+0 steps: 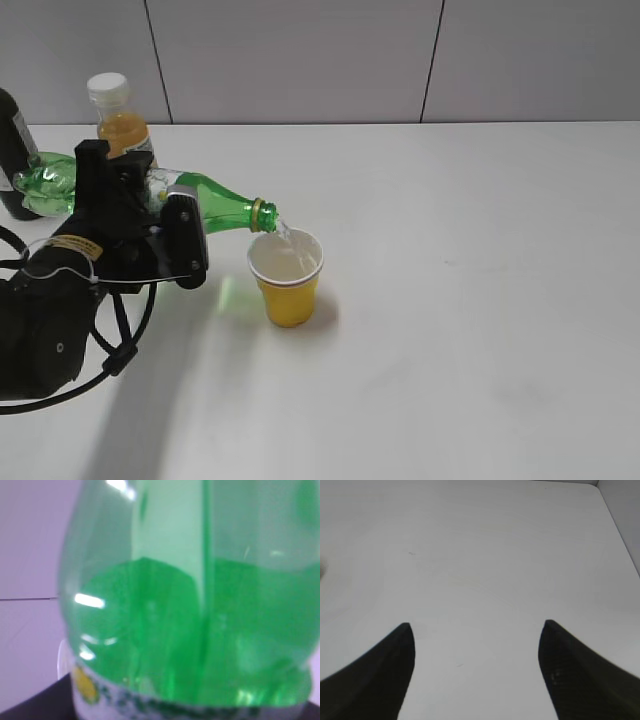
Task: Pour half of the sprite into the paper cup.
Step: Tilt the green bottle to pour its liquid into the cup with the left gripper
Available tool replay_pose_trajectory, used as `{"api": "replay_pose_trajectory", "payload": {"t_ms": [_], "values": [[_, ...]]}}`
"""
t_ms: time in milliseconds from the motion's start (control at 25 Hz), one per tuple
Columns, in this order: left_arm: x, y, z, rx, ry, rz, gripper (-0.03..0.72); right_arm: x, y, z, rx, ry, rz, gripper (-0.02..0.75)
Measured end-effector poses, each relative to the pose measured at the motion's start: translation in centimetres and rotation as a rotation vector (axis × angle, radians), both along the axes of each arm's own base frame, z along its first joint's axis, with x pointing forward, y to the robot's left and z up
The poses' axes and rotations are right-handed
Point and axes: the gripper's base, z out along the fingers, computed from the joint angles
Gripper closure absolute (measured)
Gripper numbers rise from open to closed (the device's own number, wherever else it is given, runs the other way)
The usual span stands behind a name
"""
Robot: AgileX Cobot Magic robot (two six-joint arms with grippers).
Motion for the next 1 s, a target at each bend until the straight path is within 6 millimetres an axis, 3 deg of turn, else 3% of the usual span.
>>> {"api": "replay_pose_trajectory", "payload": {"t_ms": [680, 1000], "values": [[0.02, 0.07, 0.04, -0.001, -0.003, 0.009, 0.233, 0.0, 0.0, 0.0, 0.0, 0.0, 0.0, 0.156], [0.04, -0.15, 0.08, -0.226, -0.013, 0.027, 0.233, 0.0, 0.0, 0.0, 0.0, 0.0, 0.0, 0.156]]}}
